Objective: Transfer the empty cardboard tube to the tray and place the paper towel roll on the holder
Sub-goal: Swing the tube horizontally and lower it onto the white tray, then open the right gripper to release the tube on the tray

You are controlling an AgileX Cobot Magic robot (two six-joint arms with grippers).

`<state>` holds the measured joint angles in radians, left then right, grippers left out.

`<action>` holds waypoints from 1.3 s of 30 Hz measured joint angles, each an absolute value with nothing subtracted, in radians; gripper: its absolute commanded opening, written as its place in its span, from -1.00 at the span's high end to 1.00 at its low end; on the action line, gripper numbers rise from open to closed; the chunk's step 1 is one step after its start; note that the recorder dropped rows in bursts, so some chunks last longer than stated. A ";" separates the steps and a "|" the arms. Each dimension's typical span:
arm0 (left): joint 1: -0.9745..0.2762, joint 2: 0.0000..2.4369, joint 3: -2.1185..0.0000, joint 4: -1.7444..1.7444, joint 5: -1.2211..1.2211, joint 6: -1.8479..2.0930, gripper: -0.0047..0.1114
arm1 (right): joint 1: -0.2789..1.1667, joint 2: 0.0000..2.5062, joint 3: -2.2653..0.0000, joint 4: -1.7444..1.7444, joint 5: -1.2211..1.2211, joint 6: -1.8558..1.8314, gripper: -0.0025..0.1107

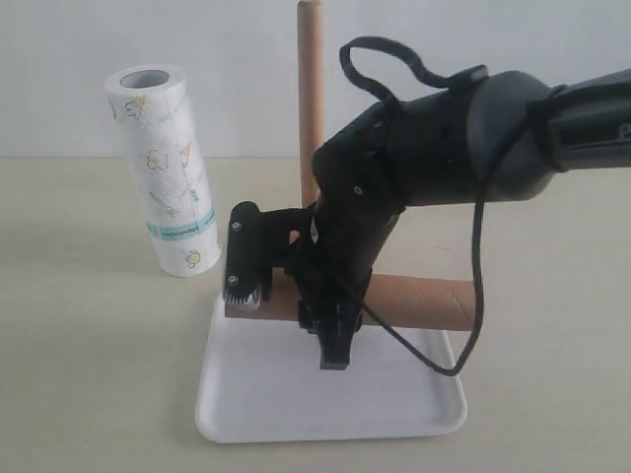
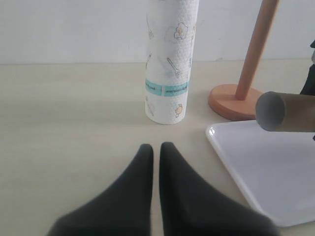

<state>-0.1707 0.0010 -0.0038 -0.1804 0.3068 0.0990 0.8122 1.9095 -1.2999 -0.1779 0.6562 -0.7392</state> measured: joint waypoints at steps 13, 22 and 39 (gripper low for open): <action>-0.171 0.001 -0.004 -0.180 0.307 0.099 0.85 | 0.846 1.981 -1.313 -0.121 0.610 -0.735 0.96; -0.171 0.001 -0.004 -0.180 0.307 0.099 0.85 | 0.846 2.026 -1.315 -0.119 0.638 -0.753 0.96; -0.171 0.001 -0.004 -0.180 0.307 0.099 0.85 | 0.846 2.026 -1.315 -0.115 0.620 -0.761 0.12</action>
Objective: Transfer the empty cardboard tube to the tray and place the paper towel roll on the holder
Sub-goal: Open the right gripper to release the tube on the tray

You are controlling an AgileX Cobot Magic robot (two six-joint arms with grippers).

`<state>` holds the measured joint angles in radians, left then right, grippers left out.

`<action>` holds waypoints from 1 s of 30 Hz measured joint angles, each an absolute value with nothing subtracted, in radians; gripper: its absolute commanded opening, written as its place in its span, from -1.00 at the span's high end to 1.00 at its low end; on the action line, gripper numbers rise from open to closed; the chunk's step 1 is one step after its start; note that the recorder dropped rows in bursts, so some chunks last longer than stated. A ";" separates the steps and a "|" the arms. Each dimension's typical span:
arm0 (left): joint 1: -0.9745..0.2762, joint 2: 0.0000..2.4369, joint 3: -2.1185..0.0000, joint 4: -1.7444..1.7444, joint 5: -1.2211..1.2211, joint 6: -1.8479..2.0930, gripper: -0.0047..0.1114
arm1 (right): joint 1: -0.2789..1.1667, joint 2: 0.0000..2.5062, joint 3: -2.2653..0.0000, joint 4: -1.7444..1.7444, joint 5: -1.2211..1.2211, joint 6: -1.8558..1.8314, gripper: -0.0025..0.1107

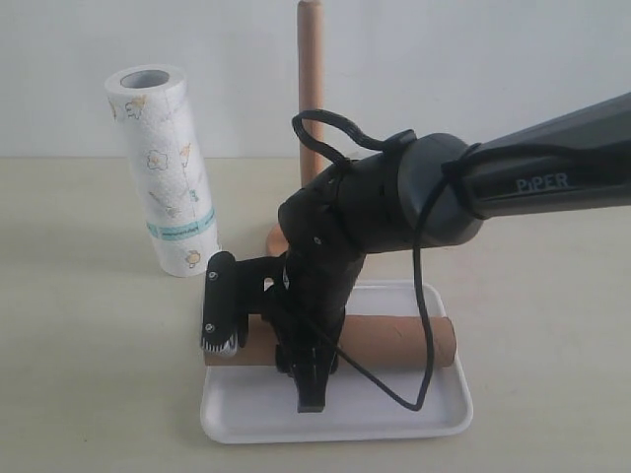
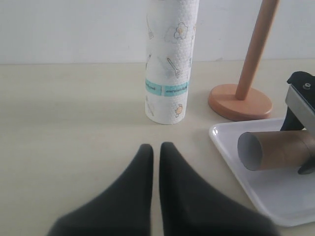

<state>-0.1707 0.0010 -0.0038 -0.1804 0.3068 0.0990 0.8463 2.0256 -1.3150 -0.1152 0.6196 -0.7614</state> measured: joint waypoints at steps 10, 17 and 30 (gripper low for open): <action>-0.171 0.001 -0.004 -0.180 0.307 0.099 0.85 | 0.846 2.026 -1.315 -0.115 0.647 -0.774 -0.12; -0.171 0.001 -0.004 -0.180 0.307 0.099 0.85 | 0.846 2.026 -1.315 -0.115 0.649 -0.774 -0.21; -0.171 0.001 -0.004 -0.180 0.307 0.099 0.85 | 0.846 1.988 -1.315 -0.124 0.652 -0.752 -0.21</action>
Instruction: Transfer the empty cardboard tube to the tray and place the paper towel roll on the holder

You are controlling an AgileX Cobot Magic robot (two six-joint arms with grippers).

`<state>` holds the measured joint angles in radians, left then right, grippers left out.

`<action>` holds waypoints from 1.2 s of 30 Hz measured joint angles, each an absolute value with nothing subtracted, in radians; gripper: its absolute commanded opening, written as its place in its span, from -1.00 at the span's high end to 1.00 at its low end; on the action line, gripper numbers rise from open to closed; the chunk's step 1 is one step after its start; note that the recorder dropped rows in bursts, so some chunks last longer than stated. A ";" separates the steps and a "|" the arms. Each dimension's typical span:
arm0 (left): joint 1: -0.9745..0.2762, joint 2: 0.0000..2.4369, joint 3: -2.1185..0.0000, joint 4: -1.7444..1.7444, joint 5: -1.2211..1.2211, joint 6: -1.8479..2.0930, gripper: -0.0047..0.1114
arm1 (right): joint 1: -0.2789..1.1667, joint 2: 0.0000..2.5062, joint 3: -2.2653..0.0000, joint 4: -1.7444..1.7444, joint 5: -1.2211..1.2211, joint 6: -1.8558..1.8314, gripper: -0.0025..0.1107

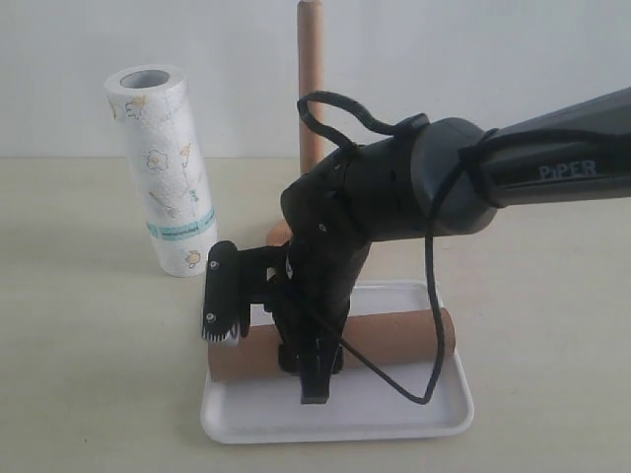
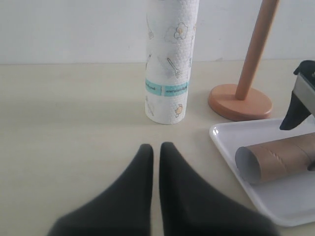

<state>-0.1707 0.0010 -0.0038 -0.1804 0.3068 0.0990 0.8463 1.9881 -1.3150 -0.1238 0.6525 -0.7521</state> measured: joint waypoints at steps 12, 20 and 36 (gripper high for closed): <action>-0.171 0.001 -0.004 -0.180 0.307 0.099 0.85 | 0.846 1.832 -1.315 -0.179 0.660 -0.678 -0.21; -0.171 0.001 -0.004 -0.180 0.307 0.099 0.85 | 0.846 1.627 -1.315 -0.194 0.726 -0.588 -0.05; -0.171 0.001 -0.004 -0.180 0.307 0.099 0.85 | 0.846 1.299 -1.315 -0.185 1.018 0.061 0.96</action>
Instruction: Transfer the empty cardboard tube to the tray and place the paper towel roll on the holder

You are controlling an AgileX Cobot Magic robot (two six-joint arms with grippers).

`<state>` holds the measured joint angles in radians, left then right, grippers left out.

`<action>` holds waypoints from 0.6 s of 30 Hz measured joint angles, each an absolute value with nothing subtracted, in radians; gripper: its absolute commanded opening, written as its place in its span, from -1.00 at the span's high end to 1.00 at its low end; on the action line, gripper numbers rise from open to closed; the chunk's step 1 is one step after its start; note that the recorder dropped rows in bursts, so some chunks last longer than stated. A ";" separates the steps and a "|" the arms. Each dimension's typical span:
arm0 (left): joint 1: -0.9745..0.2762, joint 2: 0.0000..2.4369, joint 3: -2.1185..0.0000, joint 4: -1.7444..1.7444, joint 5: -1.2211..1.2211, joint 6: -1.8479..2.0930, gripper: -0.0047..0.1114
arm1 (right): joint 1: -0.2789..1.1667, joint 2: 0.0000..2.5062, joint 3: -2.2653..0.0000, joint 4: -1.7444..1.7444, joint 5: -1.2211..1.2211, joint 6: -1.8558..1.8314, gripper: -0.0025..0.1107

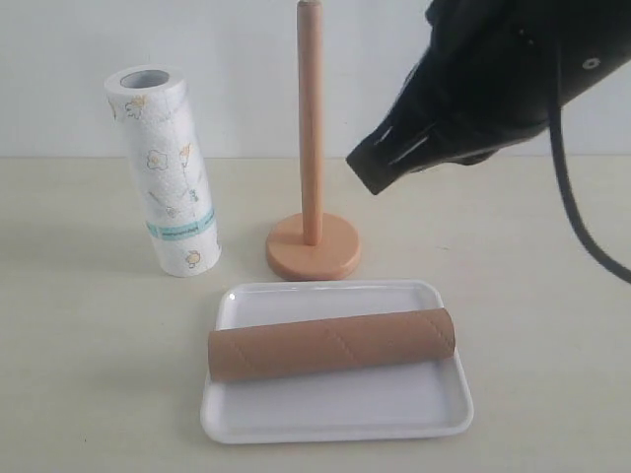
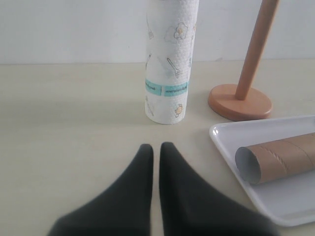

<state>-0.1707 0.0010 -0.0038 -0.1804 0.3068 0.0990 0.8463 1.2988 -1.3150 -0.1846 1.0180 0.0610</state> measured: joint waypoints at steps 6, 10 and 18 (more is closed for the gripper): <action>-0.171 0.001 -0.004 -0.180 0.307 0.099 0.85 | 0.846 1.297 -1.315 -0.164 1.071 0.170 0.96; -0.171 0.001 -0.004 -0.180 0.307 0.099 0.85 | 0.846 1.297 -1.315 -0.164 1.075 0.180 0.96; -0.171 0.001 -0.004 -0.180 0.307 0.099 0.85 | 0.846 1.297 -1.315 -0.164 1.075 0.185 0.96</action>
<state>-0.1707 0.0010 -0.0038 -0.1804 0.3068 0.0990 0.8463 1.2969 -1.3150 -0.1635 1.0748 0.1847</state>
